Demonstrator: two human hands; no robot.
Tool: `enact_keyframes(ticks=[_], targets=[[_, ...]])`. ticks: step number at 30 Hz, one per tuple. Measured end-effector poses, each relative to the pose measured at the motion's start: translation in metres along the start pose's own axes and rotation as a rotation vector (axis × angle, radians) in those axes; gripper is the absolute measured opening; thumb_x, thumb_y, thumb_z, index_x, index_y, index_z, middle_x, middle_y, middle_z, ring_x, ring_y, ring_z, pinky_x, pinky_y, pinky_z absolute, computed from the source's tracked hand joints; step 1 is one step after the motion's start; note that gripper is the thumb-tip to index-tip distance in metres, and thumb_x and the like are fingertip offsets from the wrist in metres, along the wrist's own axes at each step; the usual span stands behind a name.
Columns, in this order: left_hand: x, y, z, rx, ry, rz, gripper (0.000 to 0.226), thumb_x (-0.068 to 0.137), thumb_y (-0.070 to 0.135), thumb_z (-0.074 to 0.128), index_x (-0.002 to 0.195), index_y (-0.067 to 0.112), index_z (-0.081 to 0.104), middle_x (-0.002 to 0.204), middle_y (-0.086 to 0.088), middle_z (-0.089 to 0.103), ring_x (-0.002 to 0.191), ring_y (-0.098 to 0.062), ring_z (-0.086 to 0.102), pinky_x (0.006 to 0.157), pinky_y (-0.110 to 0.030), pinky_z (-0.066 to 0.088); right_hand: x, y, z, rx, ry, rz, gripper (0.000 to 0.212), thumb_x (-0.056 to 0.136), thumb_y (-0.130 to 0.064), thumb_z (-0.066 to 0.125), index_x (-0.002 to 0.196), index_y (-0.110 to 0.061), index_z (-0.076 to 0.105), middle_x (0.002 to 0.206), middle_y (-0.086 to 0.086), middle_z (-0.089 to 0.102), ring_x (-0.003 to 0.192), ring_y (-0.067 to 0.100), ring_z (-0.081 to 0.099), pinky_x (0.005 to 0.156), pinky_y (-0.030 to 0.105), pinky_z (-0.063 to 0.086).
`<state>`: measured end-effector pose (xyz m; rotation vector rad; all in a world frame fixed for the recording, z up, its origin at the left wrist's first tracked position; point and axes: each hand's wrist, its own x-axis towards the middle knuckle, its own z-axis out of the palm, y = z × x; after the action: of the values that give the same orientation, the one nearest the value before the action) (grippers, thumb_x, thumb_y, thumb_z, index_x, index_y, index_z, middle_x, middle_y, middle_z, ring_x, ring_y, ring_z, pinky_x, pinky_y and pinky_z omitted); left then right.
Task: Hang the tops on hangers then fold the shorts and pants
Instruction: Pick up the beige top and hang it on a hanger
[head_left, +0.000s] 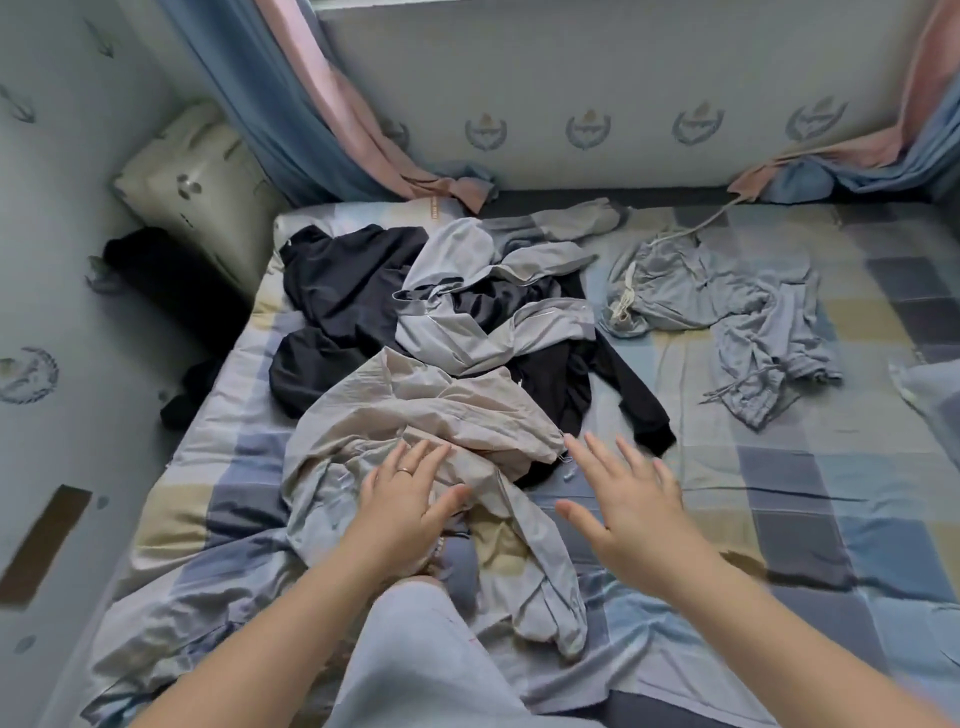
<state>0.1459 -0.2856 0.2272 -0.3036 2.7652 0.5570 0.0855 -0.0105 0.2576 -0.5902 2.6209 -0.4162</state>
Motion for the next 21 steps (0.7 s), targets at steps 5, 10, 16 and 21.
enact_keyframes(ticks=[5, 10, 16, 21], targets=[[0.096, -0.123, 0.044, 0.041, -0.183, -0.092, 0.065, 0.098, 0.065, 0.031, 0.156, 0.038, 0.022, 0.167, 0.008, 0.013, 0.153, -0.016, 0.001, 0.121, -0.047, 0.011, 0.133, -0.04, 0.097, -0.01, -0.146, 0.054, 0.068, 0.1, -0.063, 0.027, 0.157, -0.042, -0.003, 0.167, -0.014, -0.002, 0.154, 0.018, -0.003, 0.122, 0.049, 0.005], [0.175, -0.21, 0.071, 0.008, -0.273, -0.206, 0.066, 0.097, 0.062, 0.039, 0.155, 0.036, 0.023, 0.167, 0.002, 0.015, 0.153, -0.022, 0.006, 0.12, -0.046, 0.015, 0.235, -0.081, 0.164, 0.056, -0.305, 0.142, 0.069, 0.1, -0.059, 0.037, 0.158, -0.04, 0.004, 0.167, -0.011, 0.007, 0.154, 0.017, 0.006, 0.121, 0.046, 0.014], [0.272, -0.279, 0.099, 0.036, -0.101, -0.268, 0.078, 0.09, 0.055, 0.059, 0.155, 0.033, 0.022, 0.168, -0.006, 0.005, 0.153, -0.033, 0.004, 0.118, -0.052, 0.013, 0.336, -0.094, 0.239, 0.062, -0.385, 0.154, 0.078, 0.097, -0.049, 0.051, 0.159, -0.038, 0.004, 0.167, -0.006, 0.009, 0.153, 0.022, 0.01, 0.117, 0.051, 0.023], [0.333, -0.309, 0.111, -0.027, 0.038, -0.288, 0.086, 0.087, 0.056, 0.064, 0.156, 0.035, 0.017, 0.167, -0.003, 0.011, 0.152, -0.031, 0.012, 0.118, -0.052, 0.016, 0.404, -0.105, 0.282, 0.114, -0.343, 0.208, 0.099, 0.089, -0.05, 0.065, 0.156, -0.041, -0.007, 0.168, -0.002, -0.008, 0.153, 0.029, 0.003, 0.116, 0.06, 0.023]])
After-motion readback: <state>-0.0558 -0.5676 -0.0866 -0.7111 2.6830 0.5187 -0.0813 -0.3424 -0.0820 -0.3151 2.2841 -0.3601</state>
